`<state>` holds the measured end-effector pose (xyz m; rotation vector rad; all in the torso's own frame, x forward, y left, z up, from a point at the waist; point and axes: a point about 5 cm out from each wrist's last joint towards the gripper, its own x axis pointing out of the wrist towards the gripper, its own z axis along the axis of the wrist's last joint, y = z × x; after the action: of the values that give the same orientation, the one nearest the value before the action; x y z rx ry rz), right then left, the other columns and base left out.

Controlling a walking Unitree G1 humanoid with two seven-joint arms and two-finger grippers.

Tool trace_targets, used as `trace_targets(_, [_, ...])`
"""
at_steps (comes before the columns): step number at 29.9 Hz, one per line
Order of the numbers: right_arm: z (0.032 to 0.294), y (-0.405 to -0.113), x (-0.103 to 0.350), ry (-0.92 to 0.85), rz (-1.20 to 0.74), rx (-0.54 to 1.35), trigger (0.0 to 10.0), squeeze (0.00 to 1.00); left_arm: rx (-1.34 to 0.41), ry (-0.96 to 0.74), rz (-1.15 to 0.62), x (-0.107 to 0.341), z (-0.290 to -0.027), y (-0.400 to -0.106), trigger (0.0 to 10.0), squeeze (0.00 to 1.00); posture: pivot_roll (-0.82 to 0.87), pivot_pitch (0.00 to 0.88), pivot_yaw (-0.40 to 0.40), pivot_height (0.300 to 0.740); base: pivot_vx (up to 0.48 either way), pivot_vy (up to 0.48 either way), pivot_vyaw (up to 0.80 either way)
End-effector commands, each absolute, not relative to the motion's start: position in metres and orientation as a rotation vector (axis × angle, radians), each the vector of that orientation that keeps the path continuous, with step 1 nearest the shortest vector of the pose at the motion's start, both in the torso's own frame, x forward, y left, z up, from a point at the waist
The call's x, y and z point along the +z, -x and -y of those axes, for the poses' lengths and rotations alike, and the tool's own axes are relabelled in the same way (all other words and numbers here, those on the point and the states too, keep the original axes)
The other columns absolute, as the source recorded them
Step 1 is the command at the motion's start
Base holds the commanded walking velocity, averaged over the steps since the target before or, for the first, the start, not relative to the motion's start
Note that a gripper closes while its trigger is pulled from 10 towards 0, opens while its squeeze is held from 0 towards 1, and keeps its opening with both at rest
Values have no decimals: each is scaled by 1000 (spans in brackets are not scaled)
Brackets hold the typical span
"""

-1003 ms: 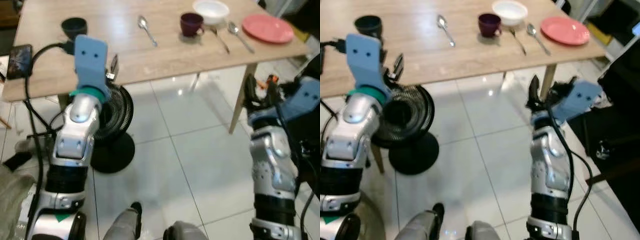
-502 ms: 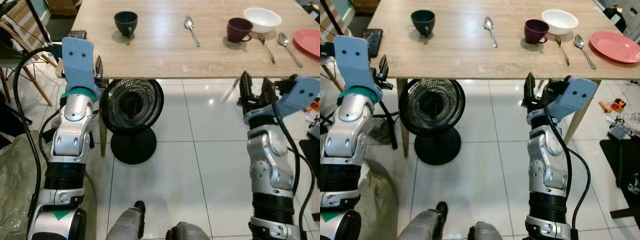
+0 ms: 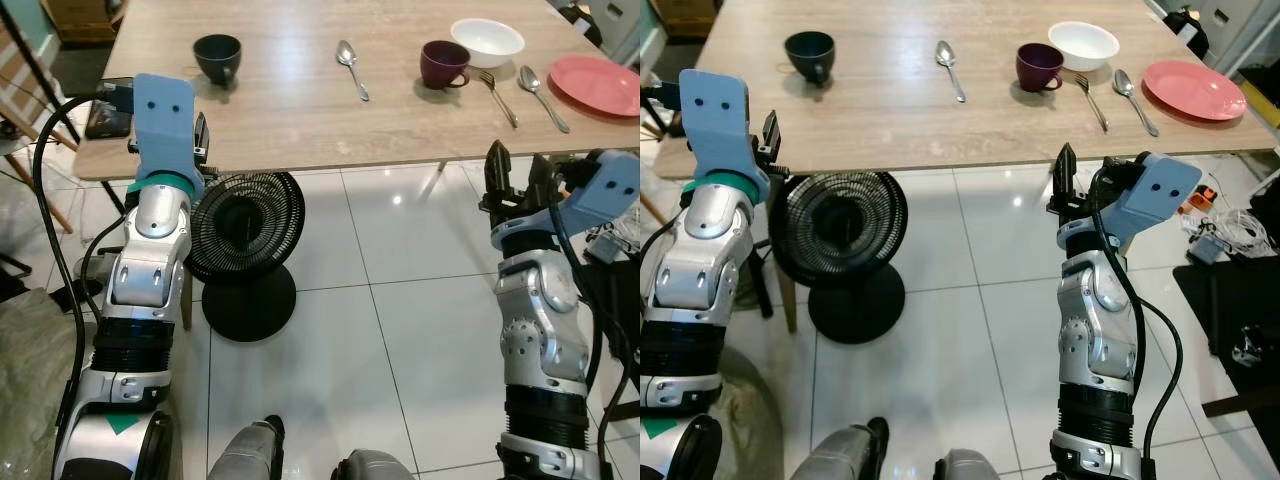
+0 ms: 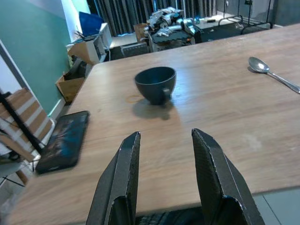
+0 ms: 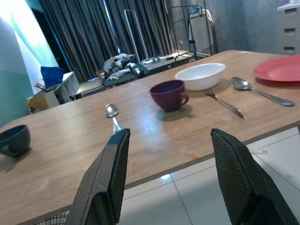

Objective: Setting the table

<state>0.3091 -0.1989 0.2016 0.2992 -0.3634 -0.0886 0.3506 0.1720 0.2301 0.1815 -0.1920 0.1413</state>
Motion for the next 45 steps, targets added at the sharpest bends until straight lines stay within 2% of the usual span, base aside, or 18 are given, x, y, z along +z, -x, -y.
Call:
trace_targets(1, [205, -307, 197, -301, 357, -110, 10000, 0, 134, -186, 180, 228, -168, -353, 10000, 0, 33, 7, 28, 740, 469, 0, 0])
trace_targets(30, [204, -307, 198, -309, 366, -110, 10000, 0, 138, -190, 177, 228, -168, -354, 10000, 0, 32, 18, 31, 740, 469, 0, 0])
trace_targets(45, [204, -306, 198, -311, 369, -109, 10000, 0, 123, -201, 171, 227, -164, -354, 10000, 0, 30, 20, 32, 740, 0, 0, 0])
